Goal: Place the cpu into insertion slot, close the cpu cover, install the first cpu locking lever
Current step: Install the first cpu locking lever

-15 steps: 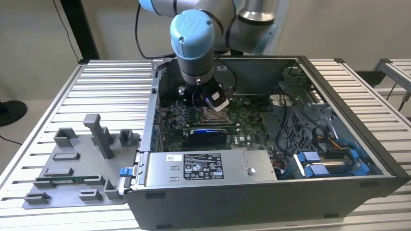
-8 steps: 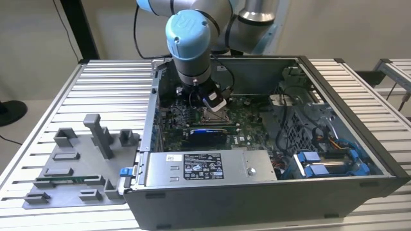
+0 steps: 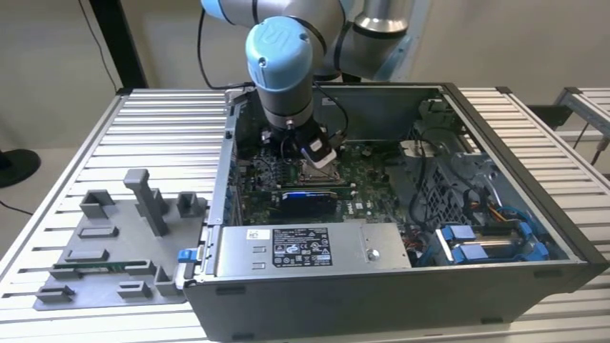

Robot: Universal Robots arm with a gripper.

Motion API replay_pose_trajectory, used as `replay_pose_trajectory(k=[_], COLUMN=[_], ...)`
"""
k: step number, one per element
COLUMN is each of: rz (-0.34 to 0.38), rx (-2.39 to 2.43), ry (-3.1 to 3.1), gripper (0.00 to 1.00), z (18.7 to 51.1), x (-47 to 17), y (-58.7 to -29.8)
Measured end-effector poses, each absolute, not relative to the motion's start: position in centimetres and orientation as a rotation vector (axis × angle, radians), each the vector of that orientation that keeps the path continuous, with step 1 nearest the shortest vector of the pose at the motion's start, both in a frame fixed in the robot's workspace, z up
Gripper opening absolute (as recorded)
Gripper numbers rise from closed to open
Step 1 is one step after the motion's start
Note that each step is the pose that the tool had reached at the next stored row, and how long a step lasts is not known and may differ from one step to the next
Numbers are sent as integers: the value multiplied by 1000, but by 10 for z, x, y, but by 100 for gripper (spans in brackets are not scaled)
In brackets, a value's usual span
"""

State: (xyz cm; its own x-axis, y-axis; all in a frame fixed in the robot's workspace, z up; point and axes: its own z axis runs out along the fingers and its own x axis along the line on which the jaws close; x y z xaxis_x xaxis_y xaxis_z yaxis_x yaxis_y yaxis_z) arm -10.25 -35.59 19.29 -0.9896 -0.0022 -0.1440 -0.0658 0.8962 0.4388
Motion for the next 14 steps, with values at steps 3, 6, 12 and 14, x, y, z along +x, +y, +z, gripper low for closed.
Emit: replay_pose_trajectory(k=[3,6,12,14], rz=[683,684,684,684], rx=[-55,-57,-61,-62], ry=[2922,2923,2923,2923], gripper=[0,0,0,0], z=[192,191,188,188], x=[-102,-100,-95,-94], y=[-356,-356,-356,-356])
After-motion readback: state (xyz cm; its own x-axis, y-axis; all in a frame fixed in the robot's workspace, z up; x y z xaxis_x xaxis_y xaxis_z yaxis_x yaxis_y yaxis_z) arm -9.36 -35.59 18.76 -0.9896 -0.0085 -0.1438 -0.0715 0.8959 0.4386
